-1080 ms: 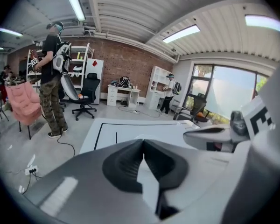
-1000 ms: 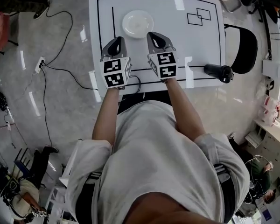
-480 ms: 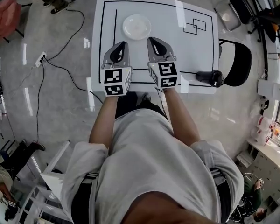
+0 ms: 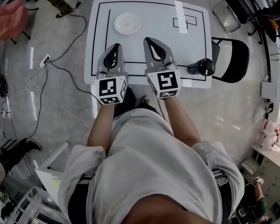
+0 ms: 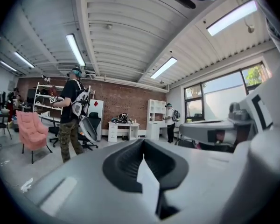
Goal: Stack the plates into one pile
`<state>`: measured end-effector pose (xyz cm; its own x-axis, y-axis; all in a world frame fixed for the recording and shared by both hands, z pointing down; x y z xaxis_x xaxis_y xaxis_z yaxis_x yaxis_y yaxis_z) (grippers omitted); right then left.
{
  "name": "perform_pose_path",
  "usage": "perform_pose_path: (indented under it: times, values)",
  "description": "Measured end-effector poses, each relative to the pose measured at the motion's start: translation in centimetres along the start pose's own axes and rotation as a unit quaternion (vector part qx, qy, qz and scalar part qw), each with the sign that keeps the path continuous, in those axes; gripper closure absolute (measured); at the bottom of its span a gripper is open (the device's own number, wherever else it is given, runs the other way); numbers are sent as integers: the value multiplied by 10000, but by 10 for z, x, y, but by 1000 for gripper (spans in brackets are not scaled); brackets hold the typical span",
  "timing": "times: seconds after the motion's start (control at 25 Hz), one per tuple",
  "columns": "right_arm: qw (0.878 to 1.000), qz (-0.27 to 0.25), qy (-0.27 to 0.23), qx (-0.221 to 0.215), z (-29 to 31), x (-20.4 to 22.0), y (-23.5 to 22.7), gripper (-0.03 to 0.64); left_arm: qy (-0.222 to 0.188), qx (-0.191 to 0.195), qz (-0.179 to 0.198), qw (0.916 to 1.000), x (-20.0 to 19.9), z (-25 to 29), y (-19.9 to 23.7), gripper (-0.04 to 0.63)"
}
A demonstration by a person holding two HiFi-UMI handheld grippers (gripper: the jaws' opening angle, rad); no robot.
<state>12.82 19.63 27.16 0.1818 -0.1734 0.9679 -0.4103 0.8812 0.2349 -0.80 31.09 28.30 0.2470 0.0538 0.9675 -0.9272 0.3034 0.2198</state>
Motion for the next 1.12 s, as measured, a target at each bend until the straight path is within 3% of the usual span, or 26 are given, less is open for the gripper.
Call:
perform_pose_path:
  times: [0.36,1.12]
  values:
    - [9995,-46,-309,13,-62,-12,-5,618,-392,161,141,9990,-8,-31,-52,592]
    - [9992,191,-344,111,-99,2,-10,618,-276,283,336,9987,4,-51,-87,592]
Point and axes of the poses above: the fingertips, and each gripper's own axes: z forward along the fingers, y to its left, x out of its underside, the point moved 10 cm from there along -z, backward along the fingers, and after that the axes turned 11 degrees about -z, right-handed, at the moved point
